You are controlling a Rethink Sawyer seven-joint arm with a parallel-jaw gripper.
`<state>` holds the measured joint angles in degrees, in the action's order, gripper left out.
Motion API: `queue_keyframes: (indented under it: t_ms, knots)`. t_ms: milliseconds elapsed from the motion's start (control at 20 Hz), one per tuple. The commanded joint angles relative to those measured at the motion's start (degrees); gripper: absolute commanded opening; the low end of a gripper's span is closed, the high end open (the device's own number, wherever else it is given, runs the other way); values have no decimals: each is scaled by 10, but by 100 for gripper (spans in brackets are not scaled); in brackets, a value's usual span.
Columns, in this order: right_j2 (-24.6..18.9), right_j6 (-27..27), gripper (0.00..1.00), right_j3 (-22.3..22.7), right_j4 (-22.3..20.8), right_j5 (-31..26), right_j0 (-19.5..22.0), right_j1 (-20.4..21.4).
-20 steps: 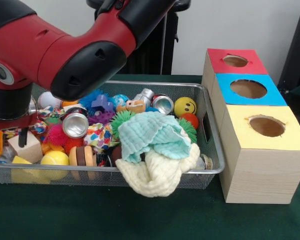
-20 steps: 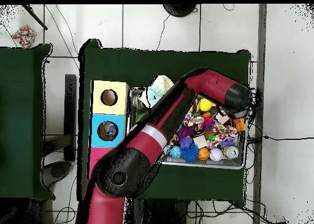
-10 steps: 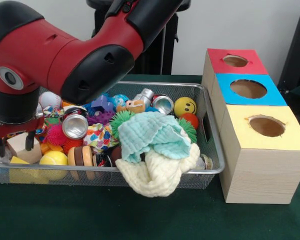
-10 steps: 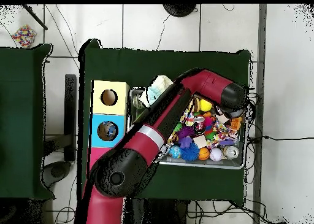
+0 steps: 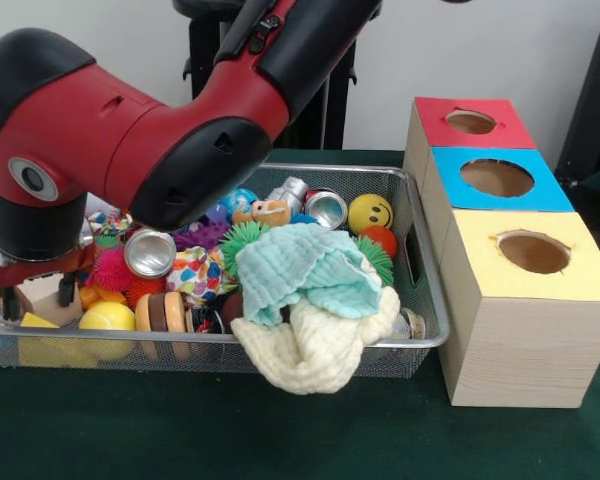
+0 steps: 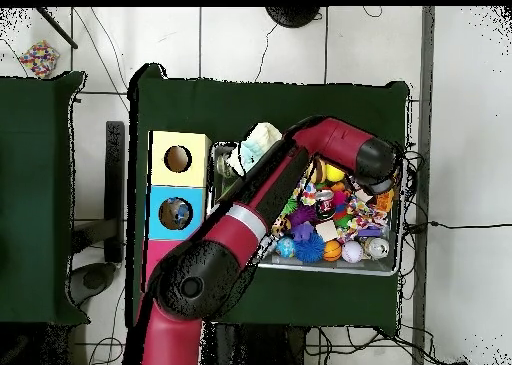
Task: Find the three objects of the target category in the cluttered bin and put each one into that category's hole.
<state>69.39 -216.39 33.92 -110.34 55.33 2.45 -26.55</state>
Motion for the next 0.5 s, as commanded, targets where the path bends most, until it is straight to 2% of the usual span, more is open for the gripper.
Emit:
queue_keyframes:
  t_ms: [50,500]
  knots:
    - [13,-53,100,-24,-17,45,5,-39]
    - [58,-82,100,-8,-32,41,11,-61]
